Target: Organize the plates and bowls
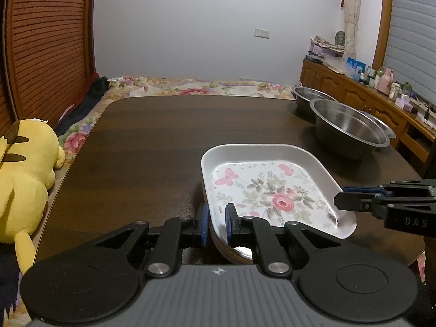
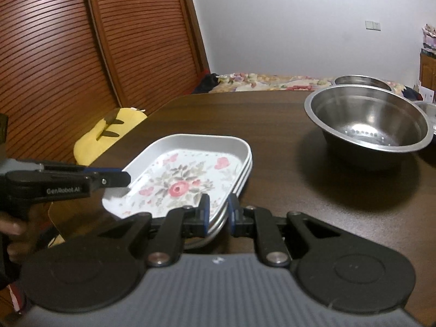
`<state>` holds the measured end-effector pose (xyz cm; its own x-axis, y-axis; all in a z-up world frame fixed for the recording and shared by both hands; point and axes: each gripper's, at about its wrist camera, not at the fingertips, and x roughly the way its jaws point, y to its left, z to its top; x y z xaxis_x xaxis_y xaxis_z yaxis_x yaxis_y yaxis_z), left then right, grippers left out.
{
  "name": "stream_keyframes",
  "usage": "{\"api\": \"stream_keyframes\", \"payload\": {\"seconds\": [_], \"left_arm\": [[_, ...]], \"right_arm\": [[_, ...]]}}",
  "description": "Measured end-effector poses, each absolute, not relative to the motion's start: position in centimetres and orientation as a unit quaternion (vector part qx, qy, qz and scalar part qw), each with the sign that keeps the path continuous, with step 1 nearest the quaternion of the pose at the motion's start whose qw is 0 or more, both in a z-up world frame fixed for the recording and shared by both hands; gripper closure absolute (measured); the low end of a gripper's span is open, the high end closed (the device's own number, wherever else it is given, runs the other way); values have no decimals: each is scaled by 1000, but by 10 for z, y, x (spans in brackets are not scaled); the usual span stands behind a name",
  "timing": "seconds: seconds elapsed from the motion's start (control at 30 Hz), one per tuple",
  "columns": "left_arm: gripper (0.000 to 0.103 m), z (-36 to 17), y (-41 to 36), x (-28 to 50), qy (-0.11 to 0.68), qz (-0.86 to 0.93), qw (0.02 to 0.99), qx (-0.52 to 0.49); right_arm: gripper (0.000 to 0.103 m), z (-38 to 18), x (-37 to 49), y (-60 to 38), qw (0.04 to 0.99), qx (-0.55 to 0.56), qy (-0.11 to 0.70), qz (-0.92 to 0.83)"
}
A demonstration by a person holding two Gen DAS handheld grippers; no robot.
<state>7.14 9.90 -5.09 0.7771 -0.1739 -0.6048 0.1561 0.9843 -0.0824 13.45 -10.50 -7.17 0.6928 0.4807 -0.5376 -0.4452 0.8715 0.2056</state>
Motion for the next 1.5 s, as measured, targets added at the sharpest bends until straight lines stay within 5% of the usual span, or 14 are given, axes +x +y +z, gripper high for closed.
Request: {"api": "stream_keyframes", "payload": {"seconds": [0.87, 0.97, 1.5], "left_arm": [[75, -5, 72, 92, 272, -112, 955, 16], [71, 1, 55, 103, 265, -129, 955, 21], [63, -5, -32, 155, 264, -198, 943, 42]], "right_arm": [[86, -35, 131, -168, 951, 62, 230, 197], [73, -32, 135, -190, 960, 60, 217, 168], [70, -59, 147, -247, 971, 96, 203, 78]]}}
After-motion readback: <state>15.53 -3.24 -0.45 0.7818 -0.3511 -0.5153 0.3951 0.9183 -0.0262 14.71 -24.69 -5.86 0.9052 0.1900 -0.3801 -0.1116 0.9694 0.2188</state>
